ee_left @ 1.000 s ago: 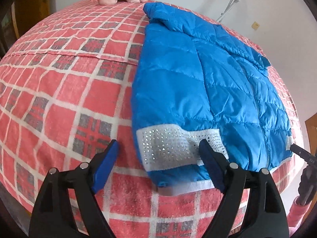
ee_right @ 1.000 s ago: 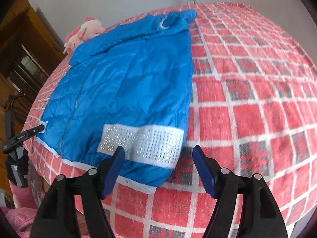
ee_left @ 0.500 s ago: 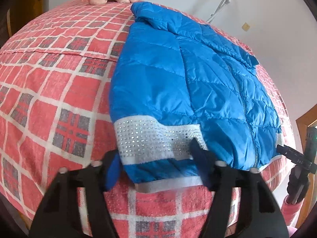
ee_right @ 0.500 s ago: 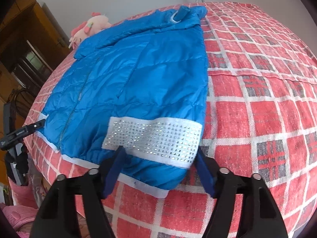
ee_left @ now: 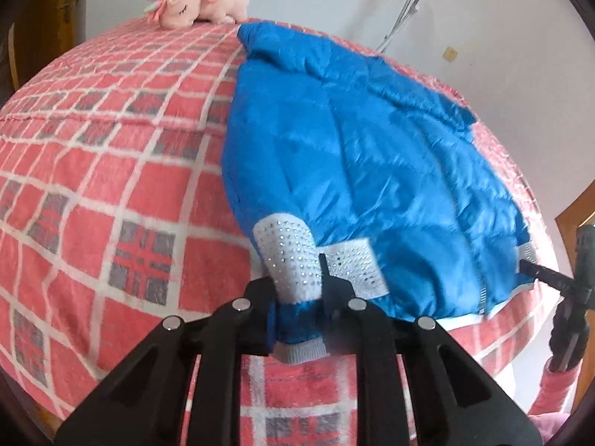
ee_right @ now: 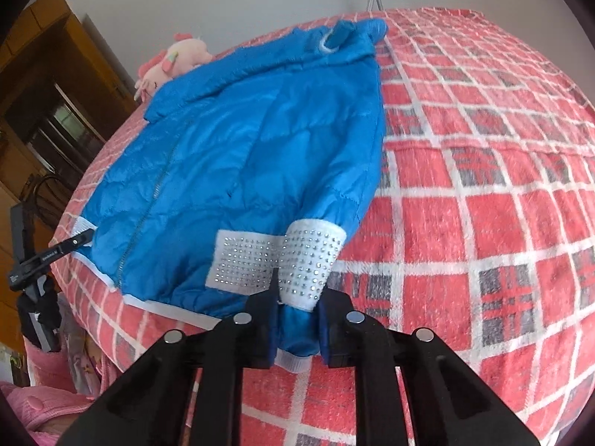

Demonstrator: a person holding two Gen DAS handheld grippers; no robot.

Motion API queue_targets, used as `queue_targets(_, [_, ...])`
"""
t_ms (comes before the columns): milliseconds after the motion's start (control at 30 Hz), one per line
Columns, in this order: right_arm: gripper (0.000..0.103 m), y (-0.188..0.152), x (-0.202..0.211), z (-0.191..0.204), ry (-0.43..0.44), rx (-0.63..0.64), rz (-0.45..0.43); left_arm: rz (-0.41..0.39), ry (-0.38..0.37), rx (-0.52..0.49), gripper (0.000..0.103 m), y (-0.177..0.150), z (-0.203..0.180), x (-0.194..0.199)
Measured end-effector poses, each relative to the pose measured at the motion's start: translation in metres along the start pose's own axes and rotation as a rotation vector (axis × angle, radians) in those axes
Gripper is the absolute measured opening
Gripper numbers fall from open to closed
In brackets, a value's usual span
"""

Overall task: Fold large clothes
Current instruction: 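Grasp the white hem band with both grippers, then lift the hem with both grippers and fold it toward the collar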

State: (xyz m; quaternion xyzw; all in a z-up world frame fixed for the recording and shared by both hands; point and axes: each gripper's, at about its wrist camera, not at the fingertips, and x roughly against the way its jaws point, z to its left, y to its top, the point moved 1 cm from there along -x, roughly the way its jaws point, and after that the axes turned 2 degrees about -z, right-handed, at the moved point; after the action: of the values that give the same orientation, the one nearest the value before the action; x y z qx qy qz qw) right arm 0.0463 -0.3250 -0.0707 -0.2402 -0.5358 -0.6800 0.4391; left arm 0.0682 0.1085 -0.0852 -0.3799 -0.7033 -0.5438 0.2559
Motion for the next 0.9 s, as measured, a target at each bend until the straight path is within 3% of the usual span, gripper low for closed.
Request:
queue_targets(500, [0.013, 0.003, 0.012, 0.005, 0.012, 0.021, -0.047, -0.087, -0.056, 0.009, 0.013, 0.004, -0.001, 0.018])
queue_targets(900, [0.013, -0.006, 0.003, 0.002, 0.004, 0.020, -0.022, -0.105, -0.023, 0.003, 0.013, -0.010, 0.003, 0.007])
